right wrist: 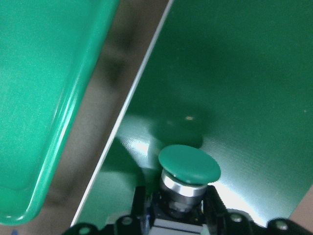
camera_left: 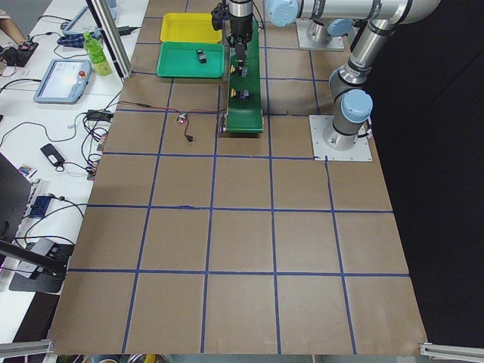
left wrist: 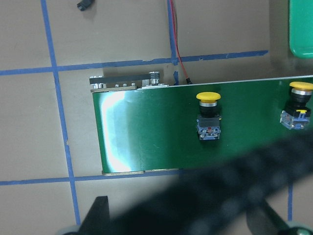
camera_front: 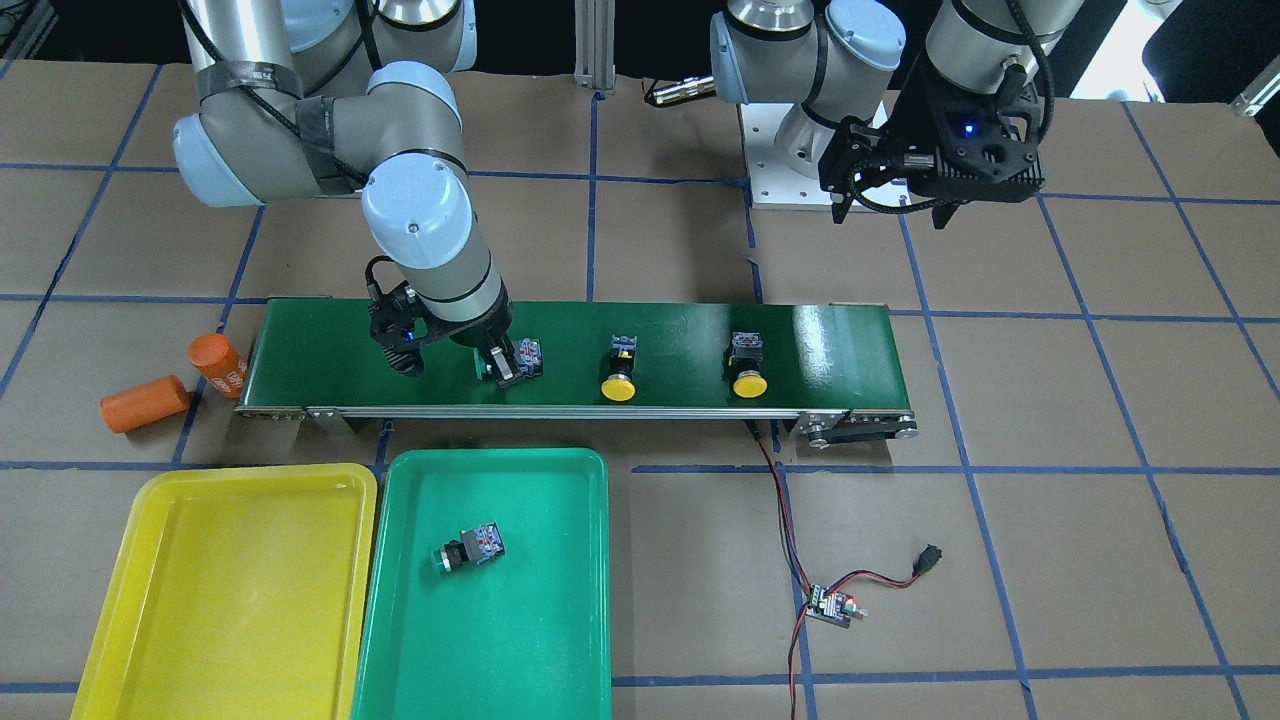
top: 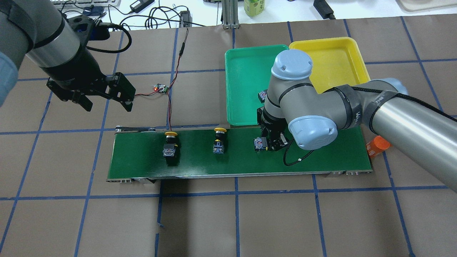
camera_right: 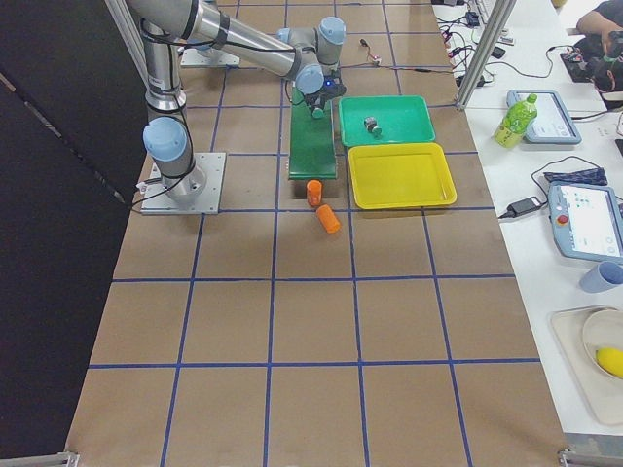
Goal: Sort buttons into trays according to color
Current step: 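Lift the green button into the green tray and open the right gripper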
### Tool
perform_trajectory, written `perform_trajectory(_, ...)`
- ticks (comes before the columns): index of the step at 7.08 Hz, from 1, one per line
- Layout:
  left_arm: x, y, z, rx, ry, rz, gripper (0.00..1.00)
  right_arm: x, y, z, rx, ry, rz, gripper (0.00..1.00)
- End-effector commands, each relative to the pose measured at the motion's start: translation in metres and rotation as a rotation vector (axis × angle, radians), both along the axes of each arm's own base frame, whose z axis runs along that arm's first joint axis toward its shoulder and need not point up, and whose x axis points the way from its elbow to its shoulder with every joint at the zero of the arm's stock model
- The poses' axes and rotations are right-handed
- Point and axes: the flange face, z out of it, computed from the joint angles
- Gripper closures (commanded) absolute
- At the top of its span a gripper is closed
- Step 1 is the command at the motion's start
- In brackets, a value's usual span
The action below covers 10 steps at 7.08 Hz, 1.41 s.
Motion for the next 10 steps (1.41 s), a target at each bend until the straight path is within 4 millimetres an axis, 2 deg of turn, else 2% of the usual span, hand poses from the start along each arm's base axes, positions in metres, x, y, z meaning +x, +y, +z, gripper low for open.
perform_trajectory(1,0.007,-0.009,0.006,-0.035,-0.061,0.017,0.00,-0.003,-0.017,0.023,-0.054,-0.008,0.004,1.00)
perform_trajectory(2,0.005,-0.009,0.006,-0.036,-0.059,0.017,0.00,0.000,-0.042,0.048,-0.114,-0.020,0.022,1.00)
perform_trajectory(3,0.006,-0.010,0.009,-0.042,-0.061,0.017,0.00,0.004,-0.079,0.044,-0.136,-0.022,0.045,1.00)
perform_trajectory(5,0.007,-0.012,0.010,-0.052,-0.063,0.020,0.00,0.017,-0.147,0.016,-0.142,-0.026,0.043,1.00)
perform_trajectory(6,0.007,-0.012,0.010,-0.052,-0.062,0.020,0.00,0.020,-0.163,-0.004,-0.150,-0.025,0.034,0.86)
perform_trajectory(7,0.007,-0.013,0.009,-0.050,-0.060,0.022,0.00,0.021,-0.171,-0.019,-0.202,-0.027,0.034,0.11)
perform_trajectory(8,0.007,-0.016,0.007,-0.045,-0.059,0.023,0.00,0.020,-0.172,-0.019,-0.210,-0.028,0.045,0.00)
perform_trajectory(9,0.008,-0.016,0.007,-0.045,-0.059,0.025,0.00,0.019,-0.170,-0.003,-0.224,-0.029,0.070,0.00)
perform_trajectory(10,0.008,-0.016,0.007,-0.045,-0.060,0.025,0.00,0.013,-0.158,0.026,-0.201,-0.019,0.133,0.00)
